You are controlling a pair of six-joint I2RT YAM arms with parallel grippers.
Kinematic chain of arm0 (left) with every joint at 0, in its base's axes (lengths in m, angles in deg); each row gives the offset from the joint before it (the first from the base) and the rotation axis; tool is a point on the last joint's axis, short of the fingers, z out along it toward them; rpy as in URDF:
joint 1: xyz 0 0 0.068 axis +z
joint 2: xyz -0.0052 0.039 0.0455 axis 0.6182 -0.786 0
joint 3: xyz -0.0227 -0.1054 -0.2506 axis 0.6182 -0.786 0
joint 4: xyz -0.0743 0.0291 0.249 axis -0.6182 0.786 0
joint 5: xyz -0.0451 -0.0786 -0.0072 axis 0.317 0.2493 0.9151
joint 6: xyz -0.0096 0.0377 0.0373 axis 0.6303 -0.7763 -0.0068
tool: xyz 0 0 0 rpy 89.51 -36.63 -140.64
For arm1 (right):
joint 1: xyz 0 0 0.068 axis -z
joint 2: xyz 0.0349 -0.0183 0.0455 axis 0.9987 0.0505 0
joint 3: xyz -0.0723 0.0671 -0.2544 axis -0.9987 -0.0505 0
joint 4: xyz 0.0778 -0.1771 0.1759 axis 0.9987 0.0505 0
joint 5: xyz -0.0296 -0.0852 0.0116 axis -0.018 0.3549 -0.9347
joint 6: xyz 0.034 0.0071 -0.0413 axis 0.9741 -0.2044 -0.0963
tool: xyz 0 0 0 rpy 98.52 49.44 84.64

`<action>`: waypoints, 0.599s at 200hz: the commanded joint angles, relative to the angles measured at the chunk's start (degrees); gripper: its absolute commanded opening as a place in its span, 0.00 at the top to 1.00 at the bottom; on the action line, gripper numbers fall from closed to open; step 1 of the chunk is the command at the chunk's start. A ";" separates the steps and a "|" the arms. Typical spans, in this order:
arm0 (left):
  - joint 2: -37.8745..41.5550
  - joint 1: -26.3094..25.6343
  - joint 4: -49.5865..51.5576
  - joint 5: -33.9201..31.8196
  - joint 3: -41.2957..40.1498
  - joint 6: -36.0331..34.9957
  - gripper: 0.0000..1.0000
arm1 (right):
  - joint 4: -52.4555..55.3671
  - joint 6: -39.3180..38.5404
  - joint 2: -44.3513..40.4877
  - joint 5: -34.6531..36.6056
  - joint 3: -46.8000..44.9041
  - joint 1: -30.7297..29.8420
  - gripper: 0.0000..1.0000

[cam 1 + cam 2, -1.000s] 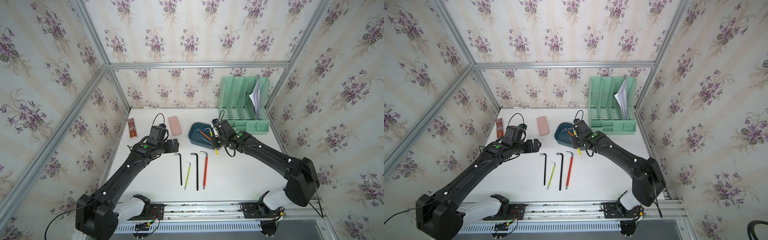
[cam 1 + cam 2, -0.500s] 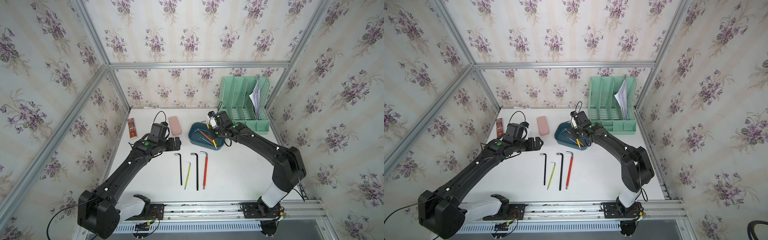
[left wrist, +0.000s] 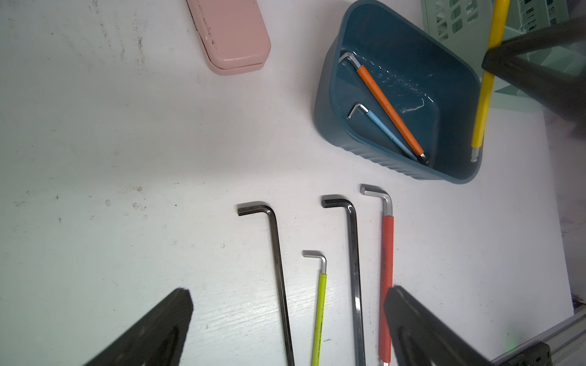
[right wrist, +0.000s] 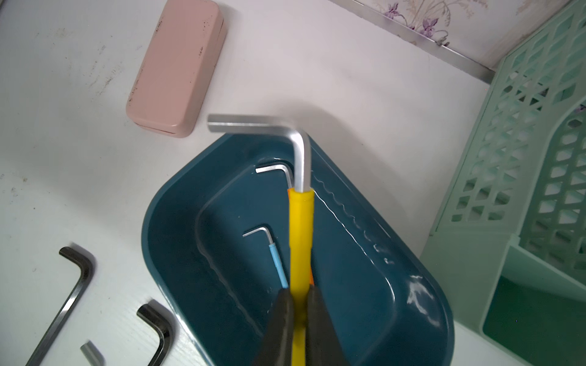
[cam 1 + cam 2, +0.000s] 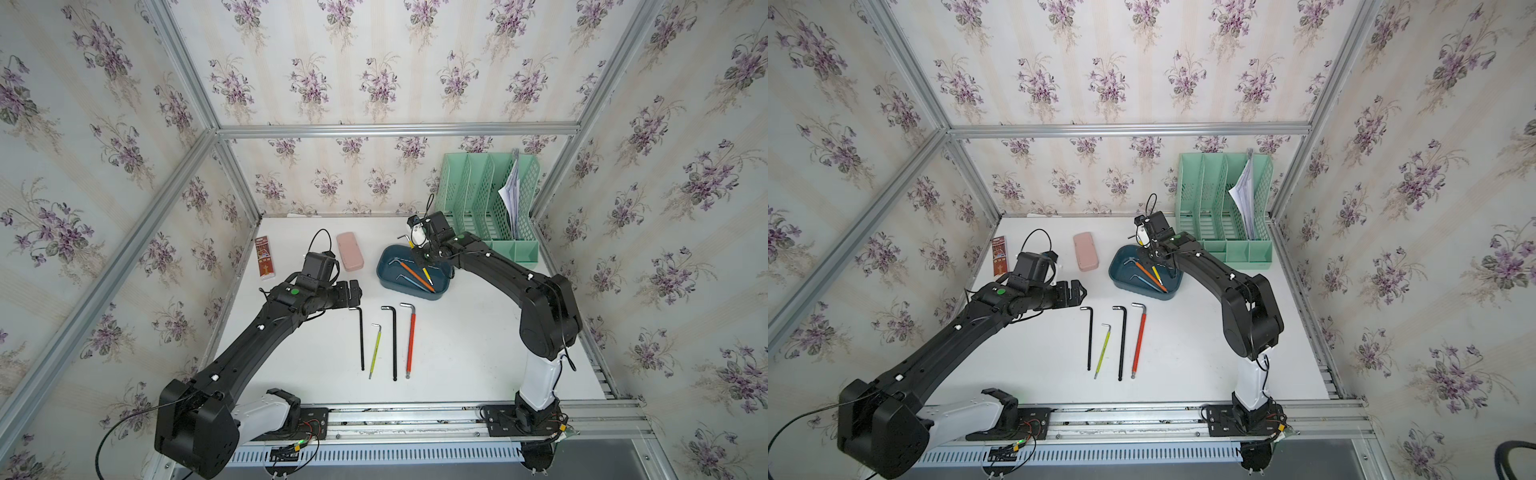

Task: Put the hex key on the desktop into the storage box
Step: Place the Allen key in the storage box.

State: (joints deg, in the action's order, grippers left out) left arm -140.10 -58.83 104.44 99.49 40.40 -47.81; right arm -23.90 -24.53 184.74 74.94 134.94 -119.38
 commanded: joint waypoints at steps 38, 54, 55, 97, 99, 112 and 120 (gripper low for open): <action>2.77 0.00 1.21 -1.49 -0.85 0.63 0.01 | 2.53 -5.75 4.64 1.96 3.77 0.09 1.00; 2.86 -0.01 1.32 -1.24 -1.09 0.94 0.01 | 3.40 -7.02 6.01 0.48 4.59 0.07 1.00; 2.86 0.03 1.35 -1.23 -1.10 0.92 0.01 | 3.44 -7.08 6.14 0.35 4.64 0.04 1.00; 3.20 -0.01 1.19 -1.08 -1.78 1.42 0.01 | 4.24 -7.74 9.28 0.97 5.08 0.02 1.00; 3.25 -0.01 1.15 -1.06 -1.80 1.40 0.01 | 4.24 -7.72 9.33 0.99 5.05 0.08 1.00; 3.22 0.00 1.32 -1.52 -1.71 1.35 0.01 | 4.05 -7.54 9.53 1.39 4.37 0.04 1.00; 3.14 -0.01 1.24 -1.82 -1.57 1.50 0.01 | 3.80 -7.30 9.53 1.68 4.00 0.08 1.00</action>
State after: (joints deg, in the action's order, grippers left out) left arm -137.10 -58.83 105.66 98.61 38.63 -46.78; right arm -20.12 -31.75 194.21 75.57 139.53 -119.35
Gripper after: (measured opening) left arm 0.992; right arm 0.102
